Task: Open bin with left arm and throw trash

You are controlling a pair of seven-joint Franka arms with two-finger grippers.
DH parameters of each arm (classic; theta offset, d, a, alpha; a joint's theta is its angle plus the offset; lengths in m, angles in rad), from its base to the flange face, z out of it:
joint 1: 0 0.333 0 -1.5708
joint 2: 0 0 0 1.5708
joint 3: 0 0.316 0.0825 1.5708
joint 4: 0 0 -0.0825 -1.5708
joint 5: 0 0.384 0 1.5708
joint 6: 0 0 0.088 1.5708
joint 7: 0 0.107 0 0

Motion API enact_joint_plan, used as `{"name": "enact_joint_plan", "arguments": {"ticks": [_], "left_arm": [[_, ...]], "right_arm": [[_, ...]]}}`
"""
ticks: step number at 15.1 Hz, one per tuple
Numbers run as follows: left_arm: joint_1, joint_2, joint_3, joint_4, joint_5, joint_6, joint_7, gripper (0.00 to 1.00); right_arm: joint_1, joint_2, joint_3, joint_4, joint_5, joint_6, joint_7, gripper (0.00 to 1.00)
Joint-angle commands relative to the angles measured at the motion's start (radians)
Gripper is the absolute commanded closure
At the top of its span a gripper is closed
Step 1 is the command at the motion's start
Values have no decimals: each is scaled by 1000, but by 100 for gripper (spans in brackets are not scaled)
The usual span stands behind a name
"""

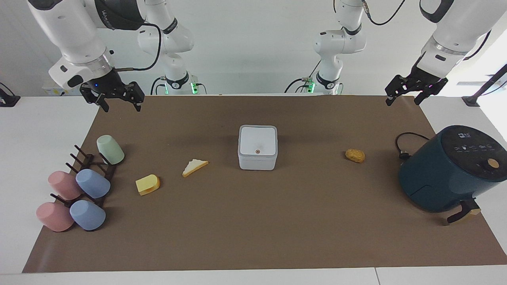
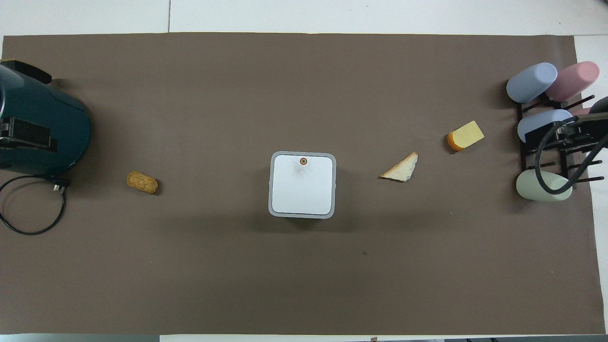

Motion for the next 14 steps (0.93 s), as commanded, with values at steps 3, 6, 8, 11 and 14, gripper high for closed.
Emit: {"name": "enact_joint_plan", "arguments": {"ticks": [3, 6, 8, 11, 14], "left_arm": [[11, -26, -6, -33, 9, 30, 5, 0], [8, -26, -6, -33, 9, 32, 4, 0], [5, -26, -8, -36, 9, 32, 4, 0], [9, -26, -8, -36, 9, 30, 10, 0], [9, -26, -8, -38, 9, 29, 16, 0]], "right_arm": [[2, -2, -3, -4, 16, 18, 16, 0], [5, -2, -3, -4, 16, 19, 16, 0], [5, -2, -3, -4, 16, 21, 16, 0], [6, -2, -3, -9, 16, 27, 18, 0], [-3, -22, -3, -73, 21, 99, 10, 0]]}}
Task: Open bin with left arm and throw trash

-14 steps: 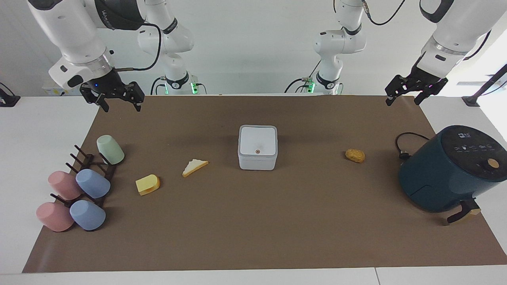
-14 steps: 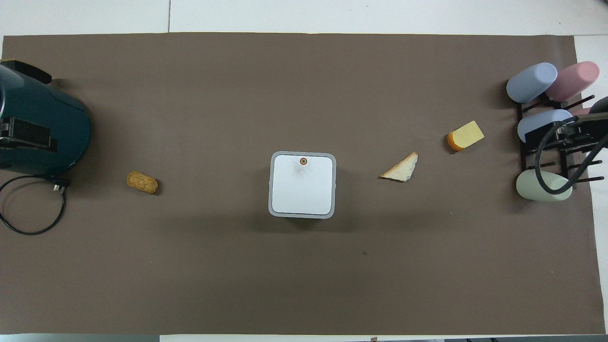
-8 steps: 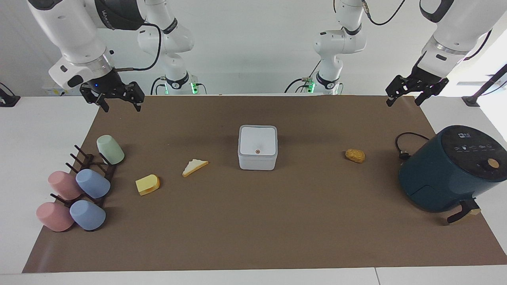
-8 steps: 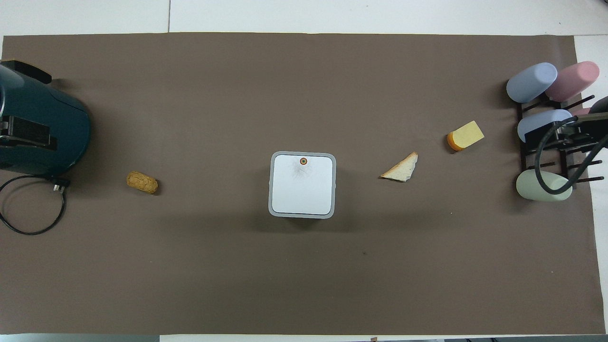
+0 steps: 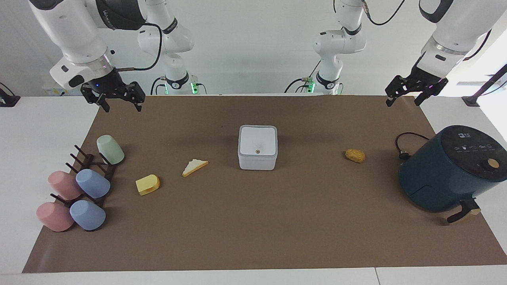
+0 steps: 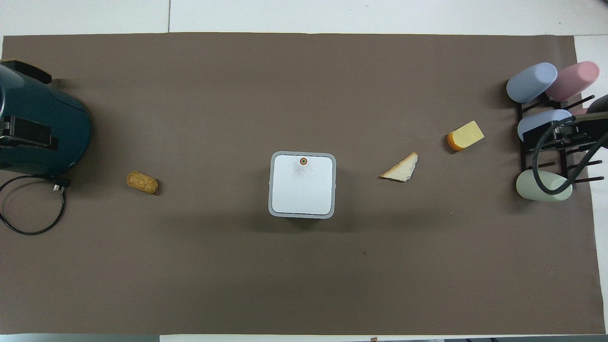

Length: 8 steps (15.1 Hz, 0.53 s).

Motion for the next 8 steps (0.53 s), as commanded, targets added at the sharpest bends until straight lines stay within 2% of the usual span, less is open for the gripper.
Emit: {"name": "enact_joint_plan", "arguments": {"ticks": [1, 5, 8], "left_arm": [[9, -30, -6, -46, 9, 22, 17, 0], [6, -42, -4, -66, 4, 34, 13, 0], [1, -40, -4, -66, 4, 46, 0, 0]], "right_arm": [[-7, -37, -2, -99, 30, 119, 9, 0], [-1, -28, -2, -210, 80, 321, -31, 0], [7, 50, 1, -233, 80, 426, -37, 0]]}}
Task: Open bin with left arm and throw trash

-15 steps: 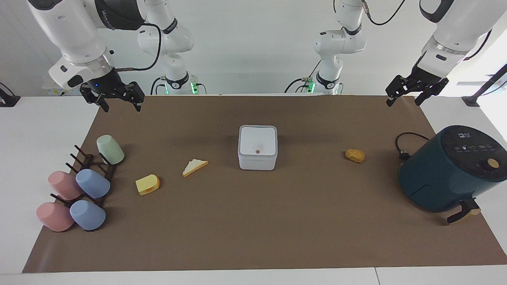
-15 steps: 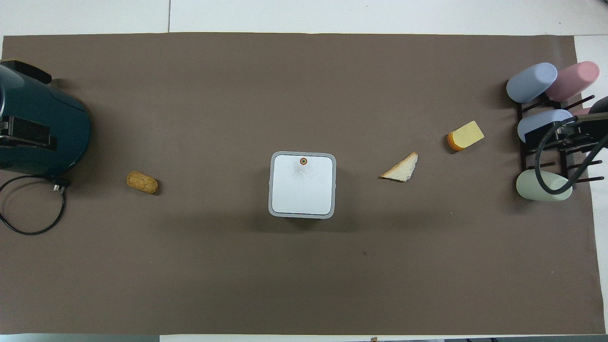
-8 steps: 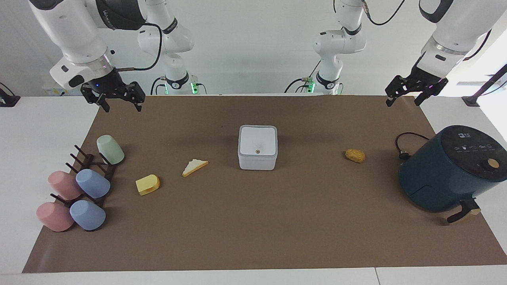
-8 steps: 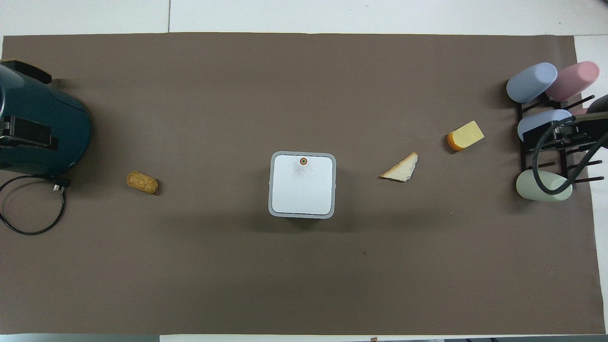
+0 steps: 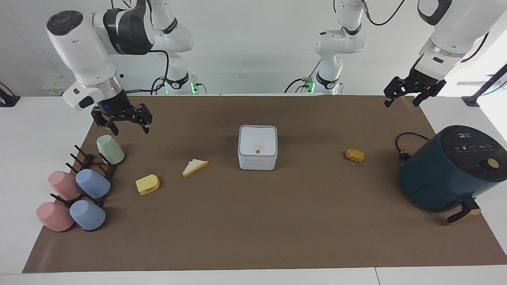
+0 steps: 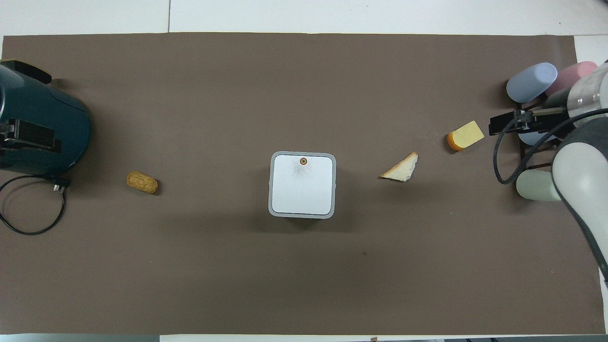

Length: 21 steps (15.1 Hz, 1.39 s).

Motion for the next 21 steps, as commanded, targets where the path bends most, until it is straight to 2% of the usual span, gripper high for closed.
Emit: {"name": "enact_joint_plan", "arguments": {"ticks": [1, 4, 5, 6, 7, 10, 14, 15, 19, 21], "left_arm": [[2, -32, -3, -41, 4, 32, 0, 0], [0, -32, -3, -43, 4, 43, -59, 0], [-3, -33, -5, -47, 4, 58, -113, 29], [-4, -35, -6, -61, 4, 71, -139, 67], [-7, -45, -14, -81, 4, 94, -148, 100], [-104, -82, -15, -179, 4, 213, -148, 100], [-262, -78, -17, -201, 4, 272, -151, 100], [-306, -78, -18, -213, 3, 291, -151, 100], [-480, -47, -18, -268, 3, 471, -156, 100], [-530, -39, -18, -297, 1, 529, -190, 100]], "right_arm": [[-1, 46, 0, -57, 19, 121, -57, 0], [-15, 72, 0, -168, 19, 295, -169, 0], [-14, 75, -2, -205, 19, 341, -180, 0], [-14, 79, -2, -257, 19, 409, -192, 0], [-14, 79, -2, -308, 18, 491, -213, 0], [-15, 119, -2, -348, 18, 563, -233, 0], [-15, 182, -3, -350, 1, 637, -322, 0], [-15, 207, -3, -350, 1, 686, -380, 0], [-15, 250, -5, -348, -11, 747, -468, 0], [-20, 260, -5, -348, -75, 775, -506, 0]]}}
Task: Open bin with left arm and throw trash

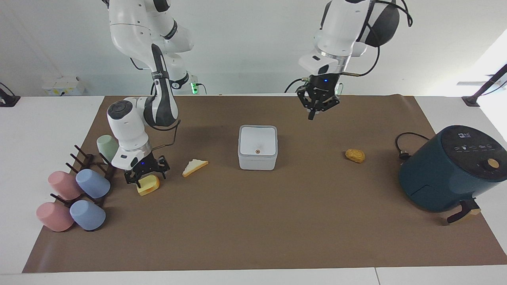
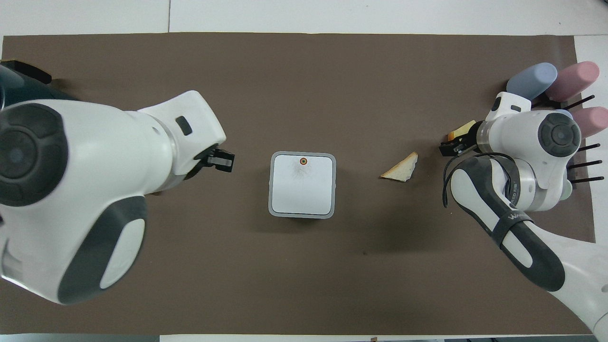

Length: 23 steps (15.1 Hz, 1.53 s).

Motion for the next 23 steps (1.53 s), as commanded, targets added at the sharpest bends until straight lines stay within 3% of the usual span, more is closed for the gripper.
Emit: {"name": "enact_joint_plan", "arguments": {"ticks": [1, 3, 4, 6, 7, 8, 11, 15, 18, 21, 23], "left_arm": [[-79, 26, 19, -52, 3, 122, -43, 100], [-114, 92, 19, -46, 4, 213, -114, 100], [-128, 120, 19, -46, 4, 257, -128, 100], [-136, 168, 19, -47, 4, 306, -143, 100], [-151, 192, 19, -46, 4, 329, -151, 100], [-163, 215, 19, -47, 4, 352, -157, 100], [-167, 261, 19, -49, 4, 406, -159, 100], [-196, 289, 19, -84, 4, 438, -157, 100], [-214, 287, 19, -139, 3, 480, -157, 100], [-216, 274, 20, -147, 4, 431, -154, 100], [-203, 213, 22, -139, 4, 351, -148, 100]], "right_arm": [[-18, 6, 4, 0, -58, 35, -59, 0], [-24, 12, 4, 0, -67, 34, -89, 0], [-33, 14, 4, 0, -67, 32, -108, 20], [-44, 14, 4, 0, -70, 17, -129, 76], [-45, 12, 4, 0, -70, 12, -131, 95], [-45, 12, 4, 5, -70, -1, -129, 100], [-49, 14, 6, 54, -70, -76, -129, 100], [-32, 2, 12, 180, -50, -280, -117, 100], [-19, -52, 48, 204, -35, -408, 11, 100], [-18, -74, 72, 240, 135, -510, 128, 100], [-19, -72, 73, 255, 241, -561, 218, 100]]}}
